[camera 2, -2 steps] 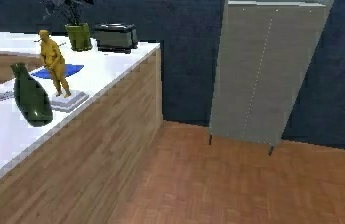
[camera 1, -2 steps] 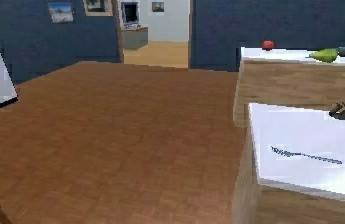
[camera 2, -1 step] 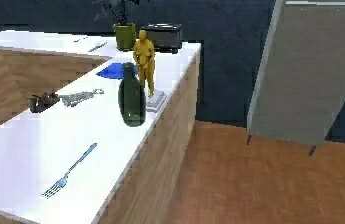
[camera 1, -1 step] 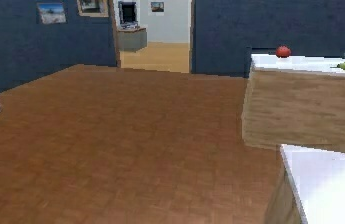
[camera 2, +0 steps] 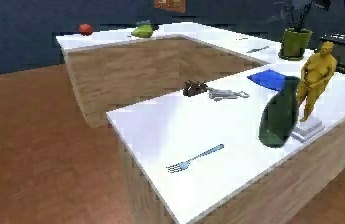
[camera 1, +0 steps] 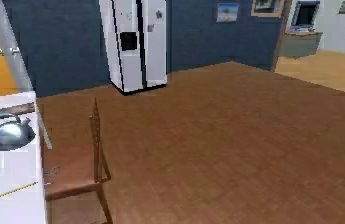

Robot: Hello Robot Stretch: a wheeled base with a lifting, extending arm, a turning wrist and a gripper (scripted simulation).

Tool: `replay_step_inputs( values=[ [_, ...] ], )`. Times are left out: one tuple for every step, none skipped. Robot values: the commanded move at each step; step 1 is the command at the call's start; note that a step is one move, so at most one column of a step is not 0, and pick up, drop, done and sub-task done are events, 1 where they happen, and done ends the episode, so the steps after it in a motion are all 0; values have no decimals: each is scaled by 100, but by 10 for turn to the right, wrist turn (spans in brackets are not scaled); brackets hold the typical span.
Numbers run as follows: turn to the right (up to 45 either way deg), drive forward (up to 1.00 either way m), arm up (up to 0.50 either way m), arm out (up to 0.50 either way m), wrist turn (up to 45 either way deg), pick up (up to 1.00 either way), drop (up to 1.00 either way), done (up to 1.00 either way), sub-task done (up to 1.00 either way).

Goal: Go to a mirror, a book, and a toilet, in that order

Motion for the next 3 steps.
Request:
replay_step_inputs(
  values=[
    [0,100,0,0,0,0,0,0,0],
    [-90,0,0,0,0,0,0,0,0],
    [0,15,0,0,0,0,0,0,0]
  ],
)
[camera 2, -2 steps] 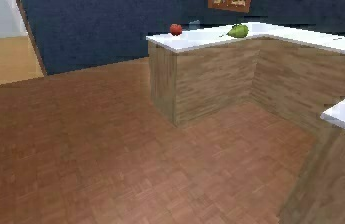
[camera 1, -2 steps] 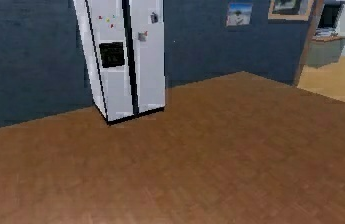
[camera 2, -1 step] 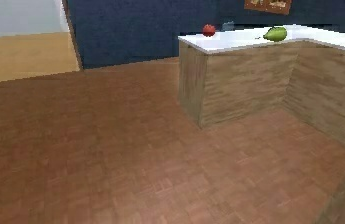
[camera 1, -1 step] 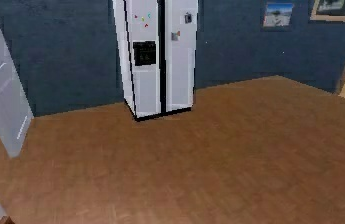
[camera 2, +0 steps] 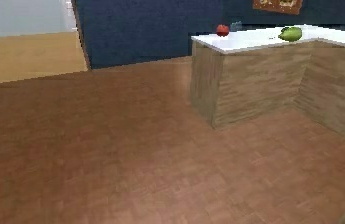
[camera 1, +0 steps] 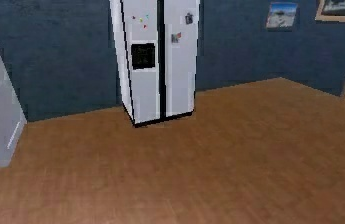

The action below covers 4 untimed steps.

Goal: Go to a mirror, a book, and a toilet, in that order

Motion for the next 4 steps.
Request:
replay_step_inputs(
  values=[
    [-240,0,0,0,0,0,0,0,0],
    [0,70,0,0,0,0,0,0,0],
    [-300,0,0,0,0,0,0,0,0],
    [0,80,0,0,0,0,0,0,0]
  ],
)
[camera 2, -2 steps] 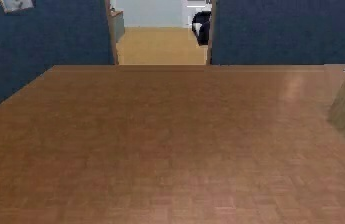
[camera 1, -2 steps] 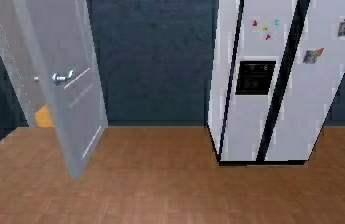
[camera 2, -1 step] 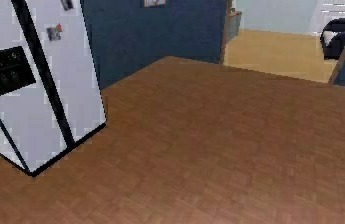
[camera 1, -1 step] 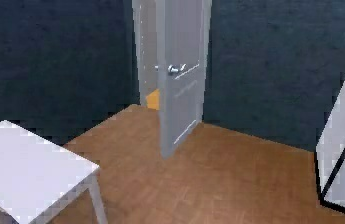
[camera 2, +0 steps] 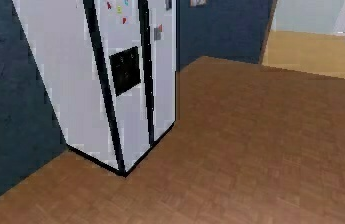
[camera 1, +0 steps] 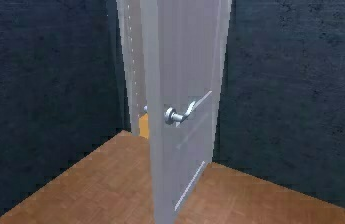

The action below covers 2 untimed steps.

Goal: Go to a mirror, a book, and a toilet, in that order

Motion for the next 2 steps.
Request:
replay_step_inputs(
  values=[
    [0,35,0,0,0,0,0,0,0],
    [-450,0,0,0,0,0,0,0,0]
  ],
)
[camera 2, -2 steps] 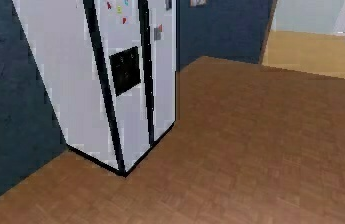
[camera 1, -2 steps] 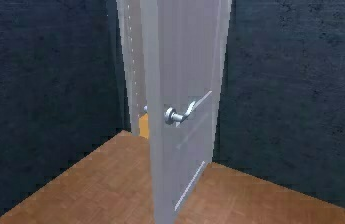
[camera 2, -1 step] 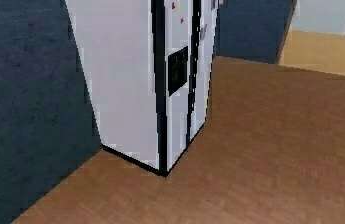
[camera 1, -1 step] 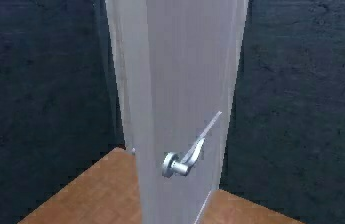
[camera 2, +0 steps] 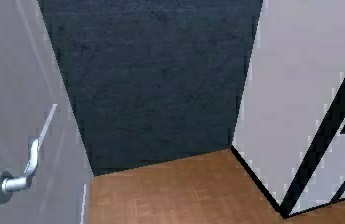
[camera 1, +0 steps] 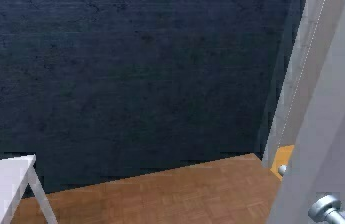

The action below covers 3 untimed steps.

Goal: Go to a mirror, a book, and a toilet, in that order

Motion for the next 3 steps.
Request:
replay_step_inputs(
  values=[
    [-90,0,0,0,0,0,0,0,0],
    [0,60,0,0,0,0,0,0,0],
    [330,0,0,0,0,0,0,0,0]
  ],
)
